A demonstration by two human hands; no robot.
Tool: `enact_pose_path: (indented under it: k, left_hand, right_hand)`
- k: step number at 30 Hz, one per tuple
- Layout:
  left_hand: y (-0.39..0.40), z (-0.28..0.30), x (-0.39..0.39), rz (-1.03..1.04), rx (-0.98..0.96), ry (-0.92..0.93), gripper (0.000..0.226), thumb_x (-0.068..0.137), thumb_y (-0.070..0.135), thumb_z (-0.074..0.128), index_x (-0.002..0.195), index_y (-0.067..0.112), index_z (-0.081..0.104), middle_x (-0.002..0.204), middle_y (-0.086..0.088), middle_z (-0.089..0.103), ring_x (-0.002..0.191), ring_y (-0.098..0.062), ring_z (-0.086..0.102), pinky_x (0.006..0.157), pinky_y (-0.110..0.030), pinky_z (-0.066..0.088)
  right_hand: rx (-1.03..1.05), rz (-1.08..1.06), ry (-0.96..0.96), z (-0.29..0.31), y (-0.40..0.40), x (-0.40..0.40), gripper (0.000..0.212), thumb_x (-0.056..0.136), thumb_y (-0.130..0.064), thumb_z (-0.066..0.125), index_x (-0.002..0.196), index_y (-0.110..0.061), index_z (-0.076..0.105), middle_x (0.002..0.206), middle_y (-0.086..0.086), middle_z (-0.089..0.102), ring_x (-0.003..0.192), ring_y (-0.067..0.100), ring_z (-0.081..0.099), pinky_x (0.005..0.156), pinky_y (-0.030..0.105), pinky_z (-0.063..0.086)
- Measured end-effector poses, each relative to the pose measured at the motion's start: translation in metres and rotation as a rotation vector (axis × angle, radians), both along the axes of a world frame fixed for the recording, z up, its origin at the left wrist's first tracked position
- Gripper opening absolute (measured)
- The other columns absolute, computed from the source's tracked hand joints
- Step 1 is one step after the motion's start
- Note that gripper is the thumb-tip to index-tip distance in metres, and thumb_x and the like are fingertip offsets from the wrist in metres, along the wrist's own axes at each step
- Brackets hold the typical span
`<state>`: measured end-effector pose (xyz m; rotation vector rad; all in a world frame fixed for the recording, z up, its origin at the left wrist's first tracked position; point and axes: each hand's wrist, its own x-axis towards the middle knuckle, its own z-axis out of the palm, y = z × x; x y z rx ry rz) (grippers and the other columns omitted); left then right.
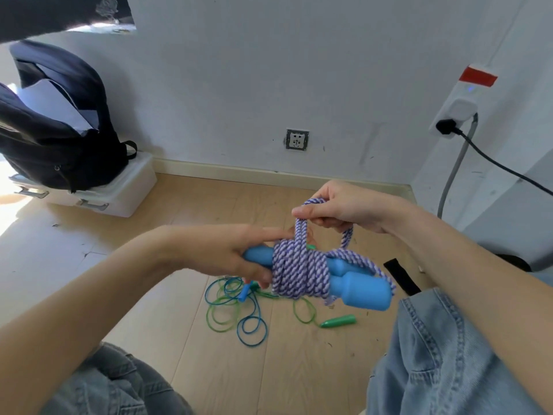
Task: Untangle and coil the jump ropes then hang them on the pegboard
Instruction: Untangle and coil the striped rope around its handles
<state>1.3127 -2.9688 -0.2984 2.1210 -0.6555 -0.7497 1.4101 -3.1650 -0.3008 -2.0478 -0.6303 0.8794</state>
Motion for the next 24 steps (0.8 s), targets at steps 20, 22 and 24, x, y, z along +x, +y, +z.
enact_pose_path:
  k: [20,22,24]
  left_hand:
    - [0.02,-0.017,0.023,0.907,-0.108,-0.166,0.041,0.088,0.009,0.058,0.127,0.012,0.043,0.089,-0.001,0.064,0.075,-0.011,0.064,0.059,-0.016,0.052]
    - [0.019,-0.019,0.021,0.858,0.1,-0.275,0.044,0.088,0.012,0.058,0.129,0.013,0.04,0.096,-0.006,0.066,0.081,-0.017,0.064,0.067,-0.026,0.051]
    - [0.012,-0.023,0.017,0.759,0.345,-0.365,0.046,0.089,0.014,0.057,0.131,0.013,0.037,0.106,-0.012,0.064,0.085,-0.023,0.062,0.068,-0.029,0.045]
  right_hand:
    - [0.15,0.042,0.182,-0.005,0.002,-0.014,0.049,0.093,-0.025,0.053,0.05,-0.022,0.029,0.044,-0.01,0.021,0.038,0.007,0.015,0.037,0.018,0.015]
    - [0.151,0.039,0.186,-0.005,0.001,-0.013,0.049,0.095,-0.019,0.049,0.05,-0.021,0.028,0.043,-0.009,0.022,0.037,0.007,0.015,0.036,0.017,0.016]
    - [0.144,0.016,0.171,-0.004,0.002,-0.011,0.049,0.094,-0.018,0.049,0.049,-0.021,0.03,0.042,-0.007,0.023,0.037,0.008,0.015,0.036,0.016,0.016]
